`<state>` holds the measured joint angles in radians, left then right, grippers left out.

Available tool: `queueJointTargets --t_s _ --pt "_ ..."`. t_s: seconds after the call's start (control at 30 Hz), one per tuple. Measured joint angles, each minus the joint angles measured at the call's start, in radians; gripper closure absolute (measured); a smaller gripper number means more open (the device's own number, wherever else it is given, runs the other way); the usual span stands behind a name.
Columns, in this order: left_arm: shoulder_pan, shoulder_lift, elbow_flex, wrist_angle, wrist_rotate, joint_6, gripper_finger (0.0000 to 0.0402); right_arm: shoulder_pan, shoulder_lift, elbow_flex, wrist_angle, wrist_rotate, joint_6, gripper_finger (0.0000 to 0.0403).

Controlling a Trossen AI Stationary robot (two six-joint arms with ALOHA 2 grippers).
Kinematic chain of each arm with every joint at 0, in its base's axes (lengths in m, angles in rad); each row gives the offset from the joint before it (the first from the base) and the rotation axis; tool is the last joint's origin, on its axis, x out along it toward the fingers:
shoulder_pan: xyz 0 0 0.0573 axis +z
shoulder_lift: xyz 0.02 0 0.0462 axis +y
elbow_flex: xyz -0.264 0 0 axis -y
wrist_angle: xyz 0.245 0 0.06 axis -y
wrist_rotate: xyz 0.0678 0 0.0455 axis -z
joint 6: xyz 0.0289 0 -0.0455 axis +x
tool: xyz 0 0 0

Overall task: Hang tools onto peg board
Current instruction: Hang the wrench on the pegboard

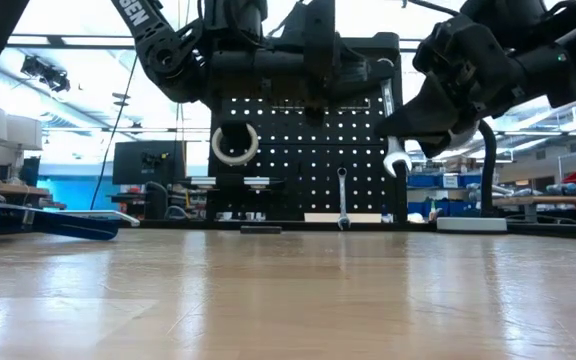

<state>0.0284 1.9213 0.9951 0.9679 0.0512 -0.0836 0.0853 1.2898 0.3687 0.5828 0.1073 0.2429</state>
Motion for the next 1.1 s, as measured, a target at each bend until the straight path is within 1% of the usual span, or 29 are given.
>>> queueJointTargets --t_s 0.13,0.2,0.3,0.47,0.57,0.67,0.83,1.1 --pt "0.0 0.0 0.0 -0.003 0.005 0.003 0.0372 0.0 0.002 0.0 0.001 -0.003 0.008 0.0375" --pt "0.0 0.0 0.0 -0.001 0.012 0.002 0.0388 0.0 0.001 0.0 0.005 -0.004 0.015 0.0367" --pt "0.0 0.0 0.0 -0.002 0.011 0.002 0.0388 0.0 -0.001 0.0 0.021 0.015 0.021 0.0343" --pt "-0.001 0.0 0.0 0.002 0.006 0.001 0.0391 0.0 -0.023 0.0 -0.023 0.014 -0.012 0.0288" --pt "-0.001 0.0 0.0 0.017 0.006 -0.002 0.0391 0.0 -0.054 0.0 -0.075 -0.002 -0.015 0.0255" --pt "0.001 0.0 0.0 0.039 0.006 -0.002 0.0391 0.001 -0.08 0.0 -0.142 -0.01 -0.009 0.0232" --pt "0.004 0.0 0.0 0.061 0.006 -0.007 0.0391 0.014 -0.091 0.0 -0.166 -0.011 0.008 0.0221" --pt "0.004 0.0 0.0 0.106 0.002 -0.024 0.0391 0.029 -0.091 0.0 -0.173 0.043 0.016 0.0237"
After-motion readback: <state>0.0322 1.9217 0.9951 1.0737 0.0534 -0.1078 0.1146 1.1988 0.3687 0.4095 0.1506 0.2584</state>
